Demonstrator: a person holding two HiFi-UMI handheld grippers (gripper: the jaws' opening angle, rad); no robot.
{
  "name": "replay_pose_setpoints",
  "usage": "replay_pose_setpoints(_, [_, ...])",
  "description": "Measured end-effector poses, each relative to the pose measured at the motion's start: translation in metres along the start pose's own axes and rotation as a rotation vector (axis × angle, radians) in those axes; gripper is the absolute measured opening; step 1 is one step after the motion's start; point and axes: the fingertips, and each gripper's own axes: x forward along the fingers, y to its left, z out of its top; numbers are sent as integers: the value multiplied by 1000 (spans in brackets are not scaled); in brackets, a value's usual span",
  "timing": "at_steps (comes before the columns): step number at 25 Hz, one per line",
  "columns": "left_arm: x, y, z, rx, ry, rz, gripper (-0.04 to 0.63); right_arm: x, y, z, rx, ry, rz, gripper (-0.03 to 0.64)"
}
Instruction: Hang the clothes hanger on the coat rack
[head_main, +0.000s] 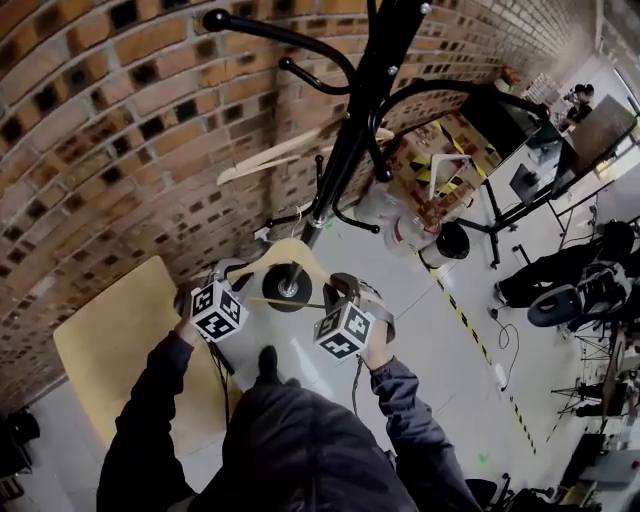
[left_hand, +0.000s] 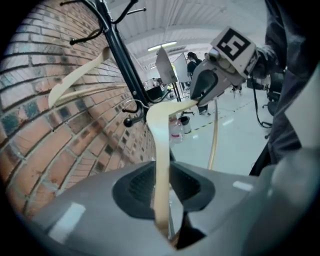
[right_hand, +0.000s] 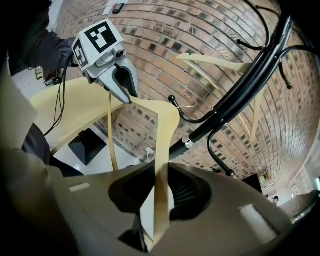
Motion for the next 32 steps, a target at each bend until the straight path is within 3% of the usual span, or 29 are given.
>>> replay_pose_setpoints(6, [37, -5, -24, -5, 1, -69, 86, 35, 15, -14, 3, 60, 8, 87])
replay_pose_setpoints(15, [82, -1, -40, -4, -33, -152, 95, 73, 18, -32, -35, 128, -117, 91])
replay_pose_setpoints(18, [94, 6, -43, -15, -26, -146, 103, 82, 18, -34, -16, 165, -122, 96])
replay_pose_setpoints(20, [105, 10, -47, -35, -21, -153, 110, 92, 18, -38, -9, 183, -117, 138])
replay_pose_setpoints(26, [119, 16, -46, -53, -35, -160, 121, 90, 18, -42, 29, 191, -114, 148])
replay_pose_setpoints(32, [120, 30, -42, -124, -56, -138, 129, 75, 10, -55, 49, 204, -123, 152])
